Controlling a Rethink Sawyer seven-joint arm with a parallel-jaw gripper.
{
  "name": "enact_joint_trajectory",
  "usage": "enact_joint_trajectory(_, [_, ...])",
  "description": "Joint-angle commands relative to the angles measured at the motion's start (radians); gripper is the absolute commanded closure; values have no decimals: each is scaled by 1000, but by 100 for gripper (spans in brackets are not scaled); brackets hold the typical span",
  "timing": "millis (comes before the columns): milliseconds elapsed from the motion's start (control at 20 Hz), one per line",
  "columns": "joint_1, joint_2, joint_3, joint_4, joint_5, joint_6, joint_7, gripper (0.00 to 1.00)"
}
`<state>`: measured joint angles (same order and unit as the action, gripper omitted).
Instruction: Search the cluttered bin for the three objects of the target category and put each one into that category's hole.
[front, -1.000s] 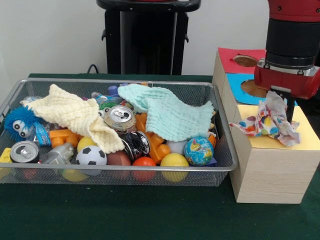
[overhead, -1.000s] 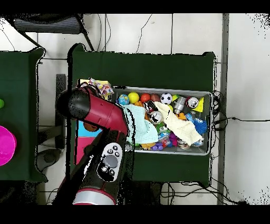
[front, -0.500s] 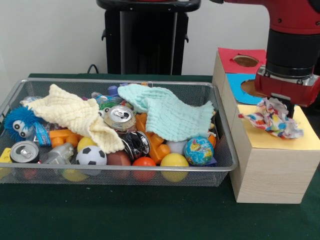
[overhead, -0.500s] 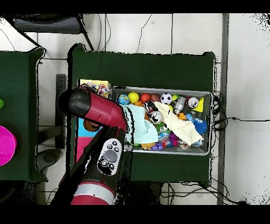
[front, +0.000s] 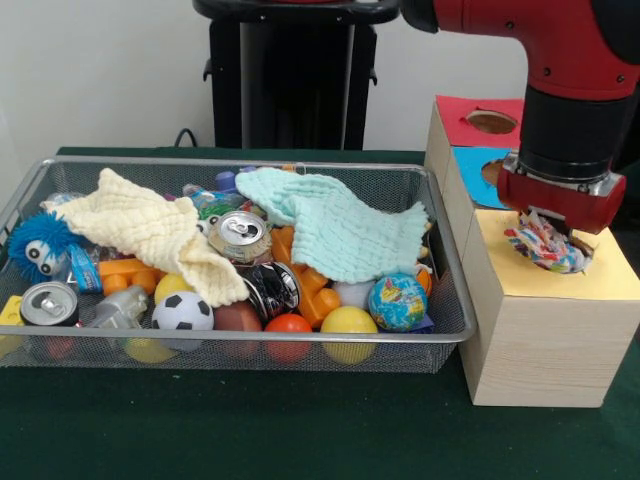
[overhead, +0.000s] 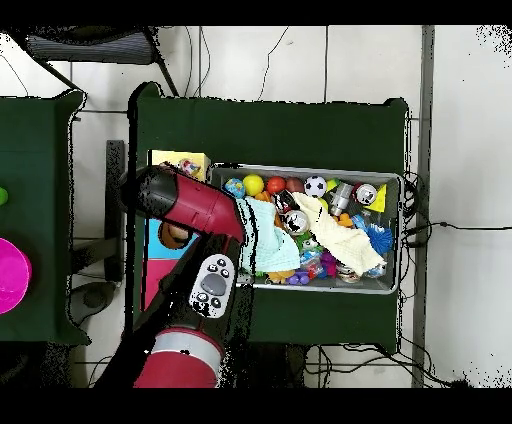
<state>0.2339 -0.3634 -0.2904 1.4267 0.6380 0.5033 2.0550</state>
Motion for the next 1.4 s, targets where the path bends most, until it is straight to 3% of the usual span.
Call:
enact_joint_trajectory(50, [-62,132,115,-49,-76,142,76,100])
enact_joint_trajectory(350, [-83,173,149,-85,-87,141,62,100])
enact_joint_trajectory(600, [-87,158,150,-76,-100,154,66,100])
enact_joint_trajectory(800, [-101,87,168,-10,-117,183,33,100])
enact_joint_trajectory(1000, [-65,-56,92,42,-165,368,72,100])
enact_joint_trajectory(1150, [-40,-127,38,30,-199,460,106,100])
enact_joint_trajectory(1400, [-45,-156,28,-9,-226,533,114,100])
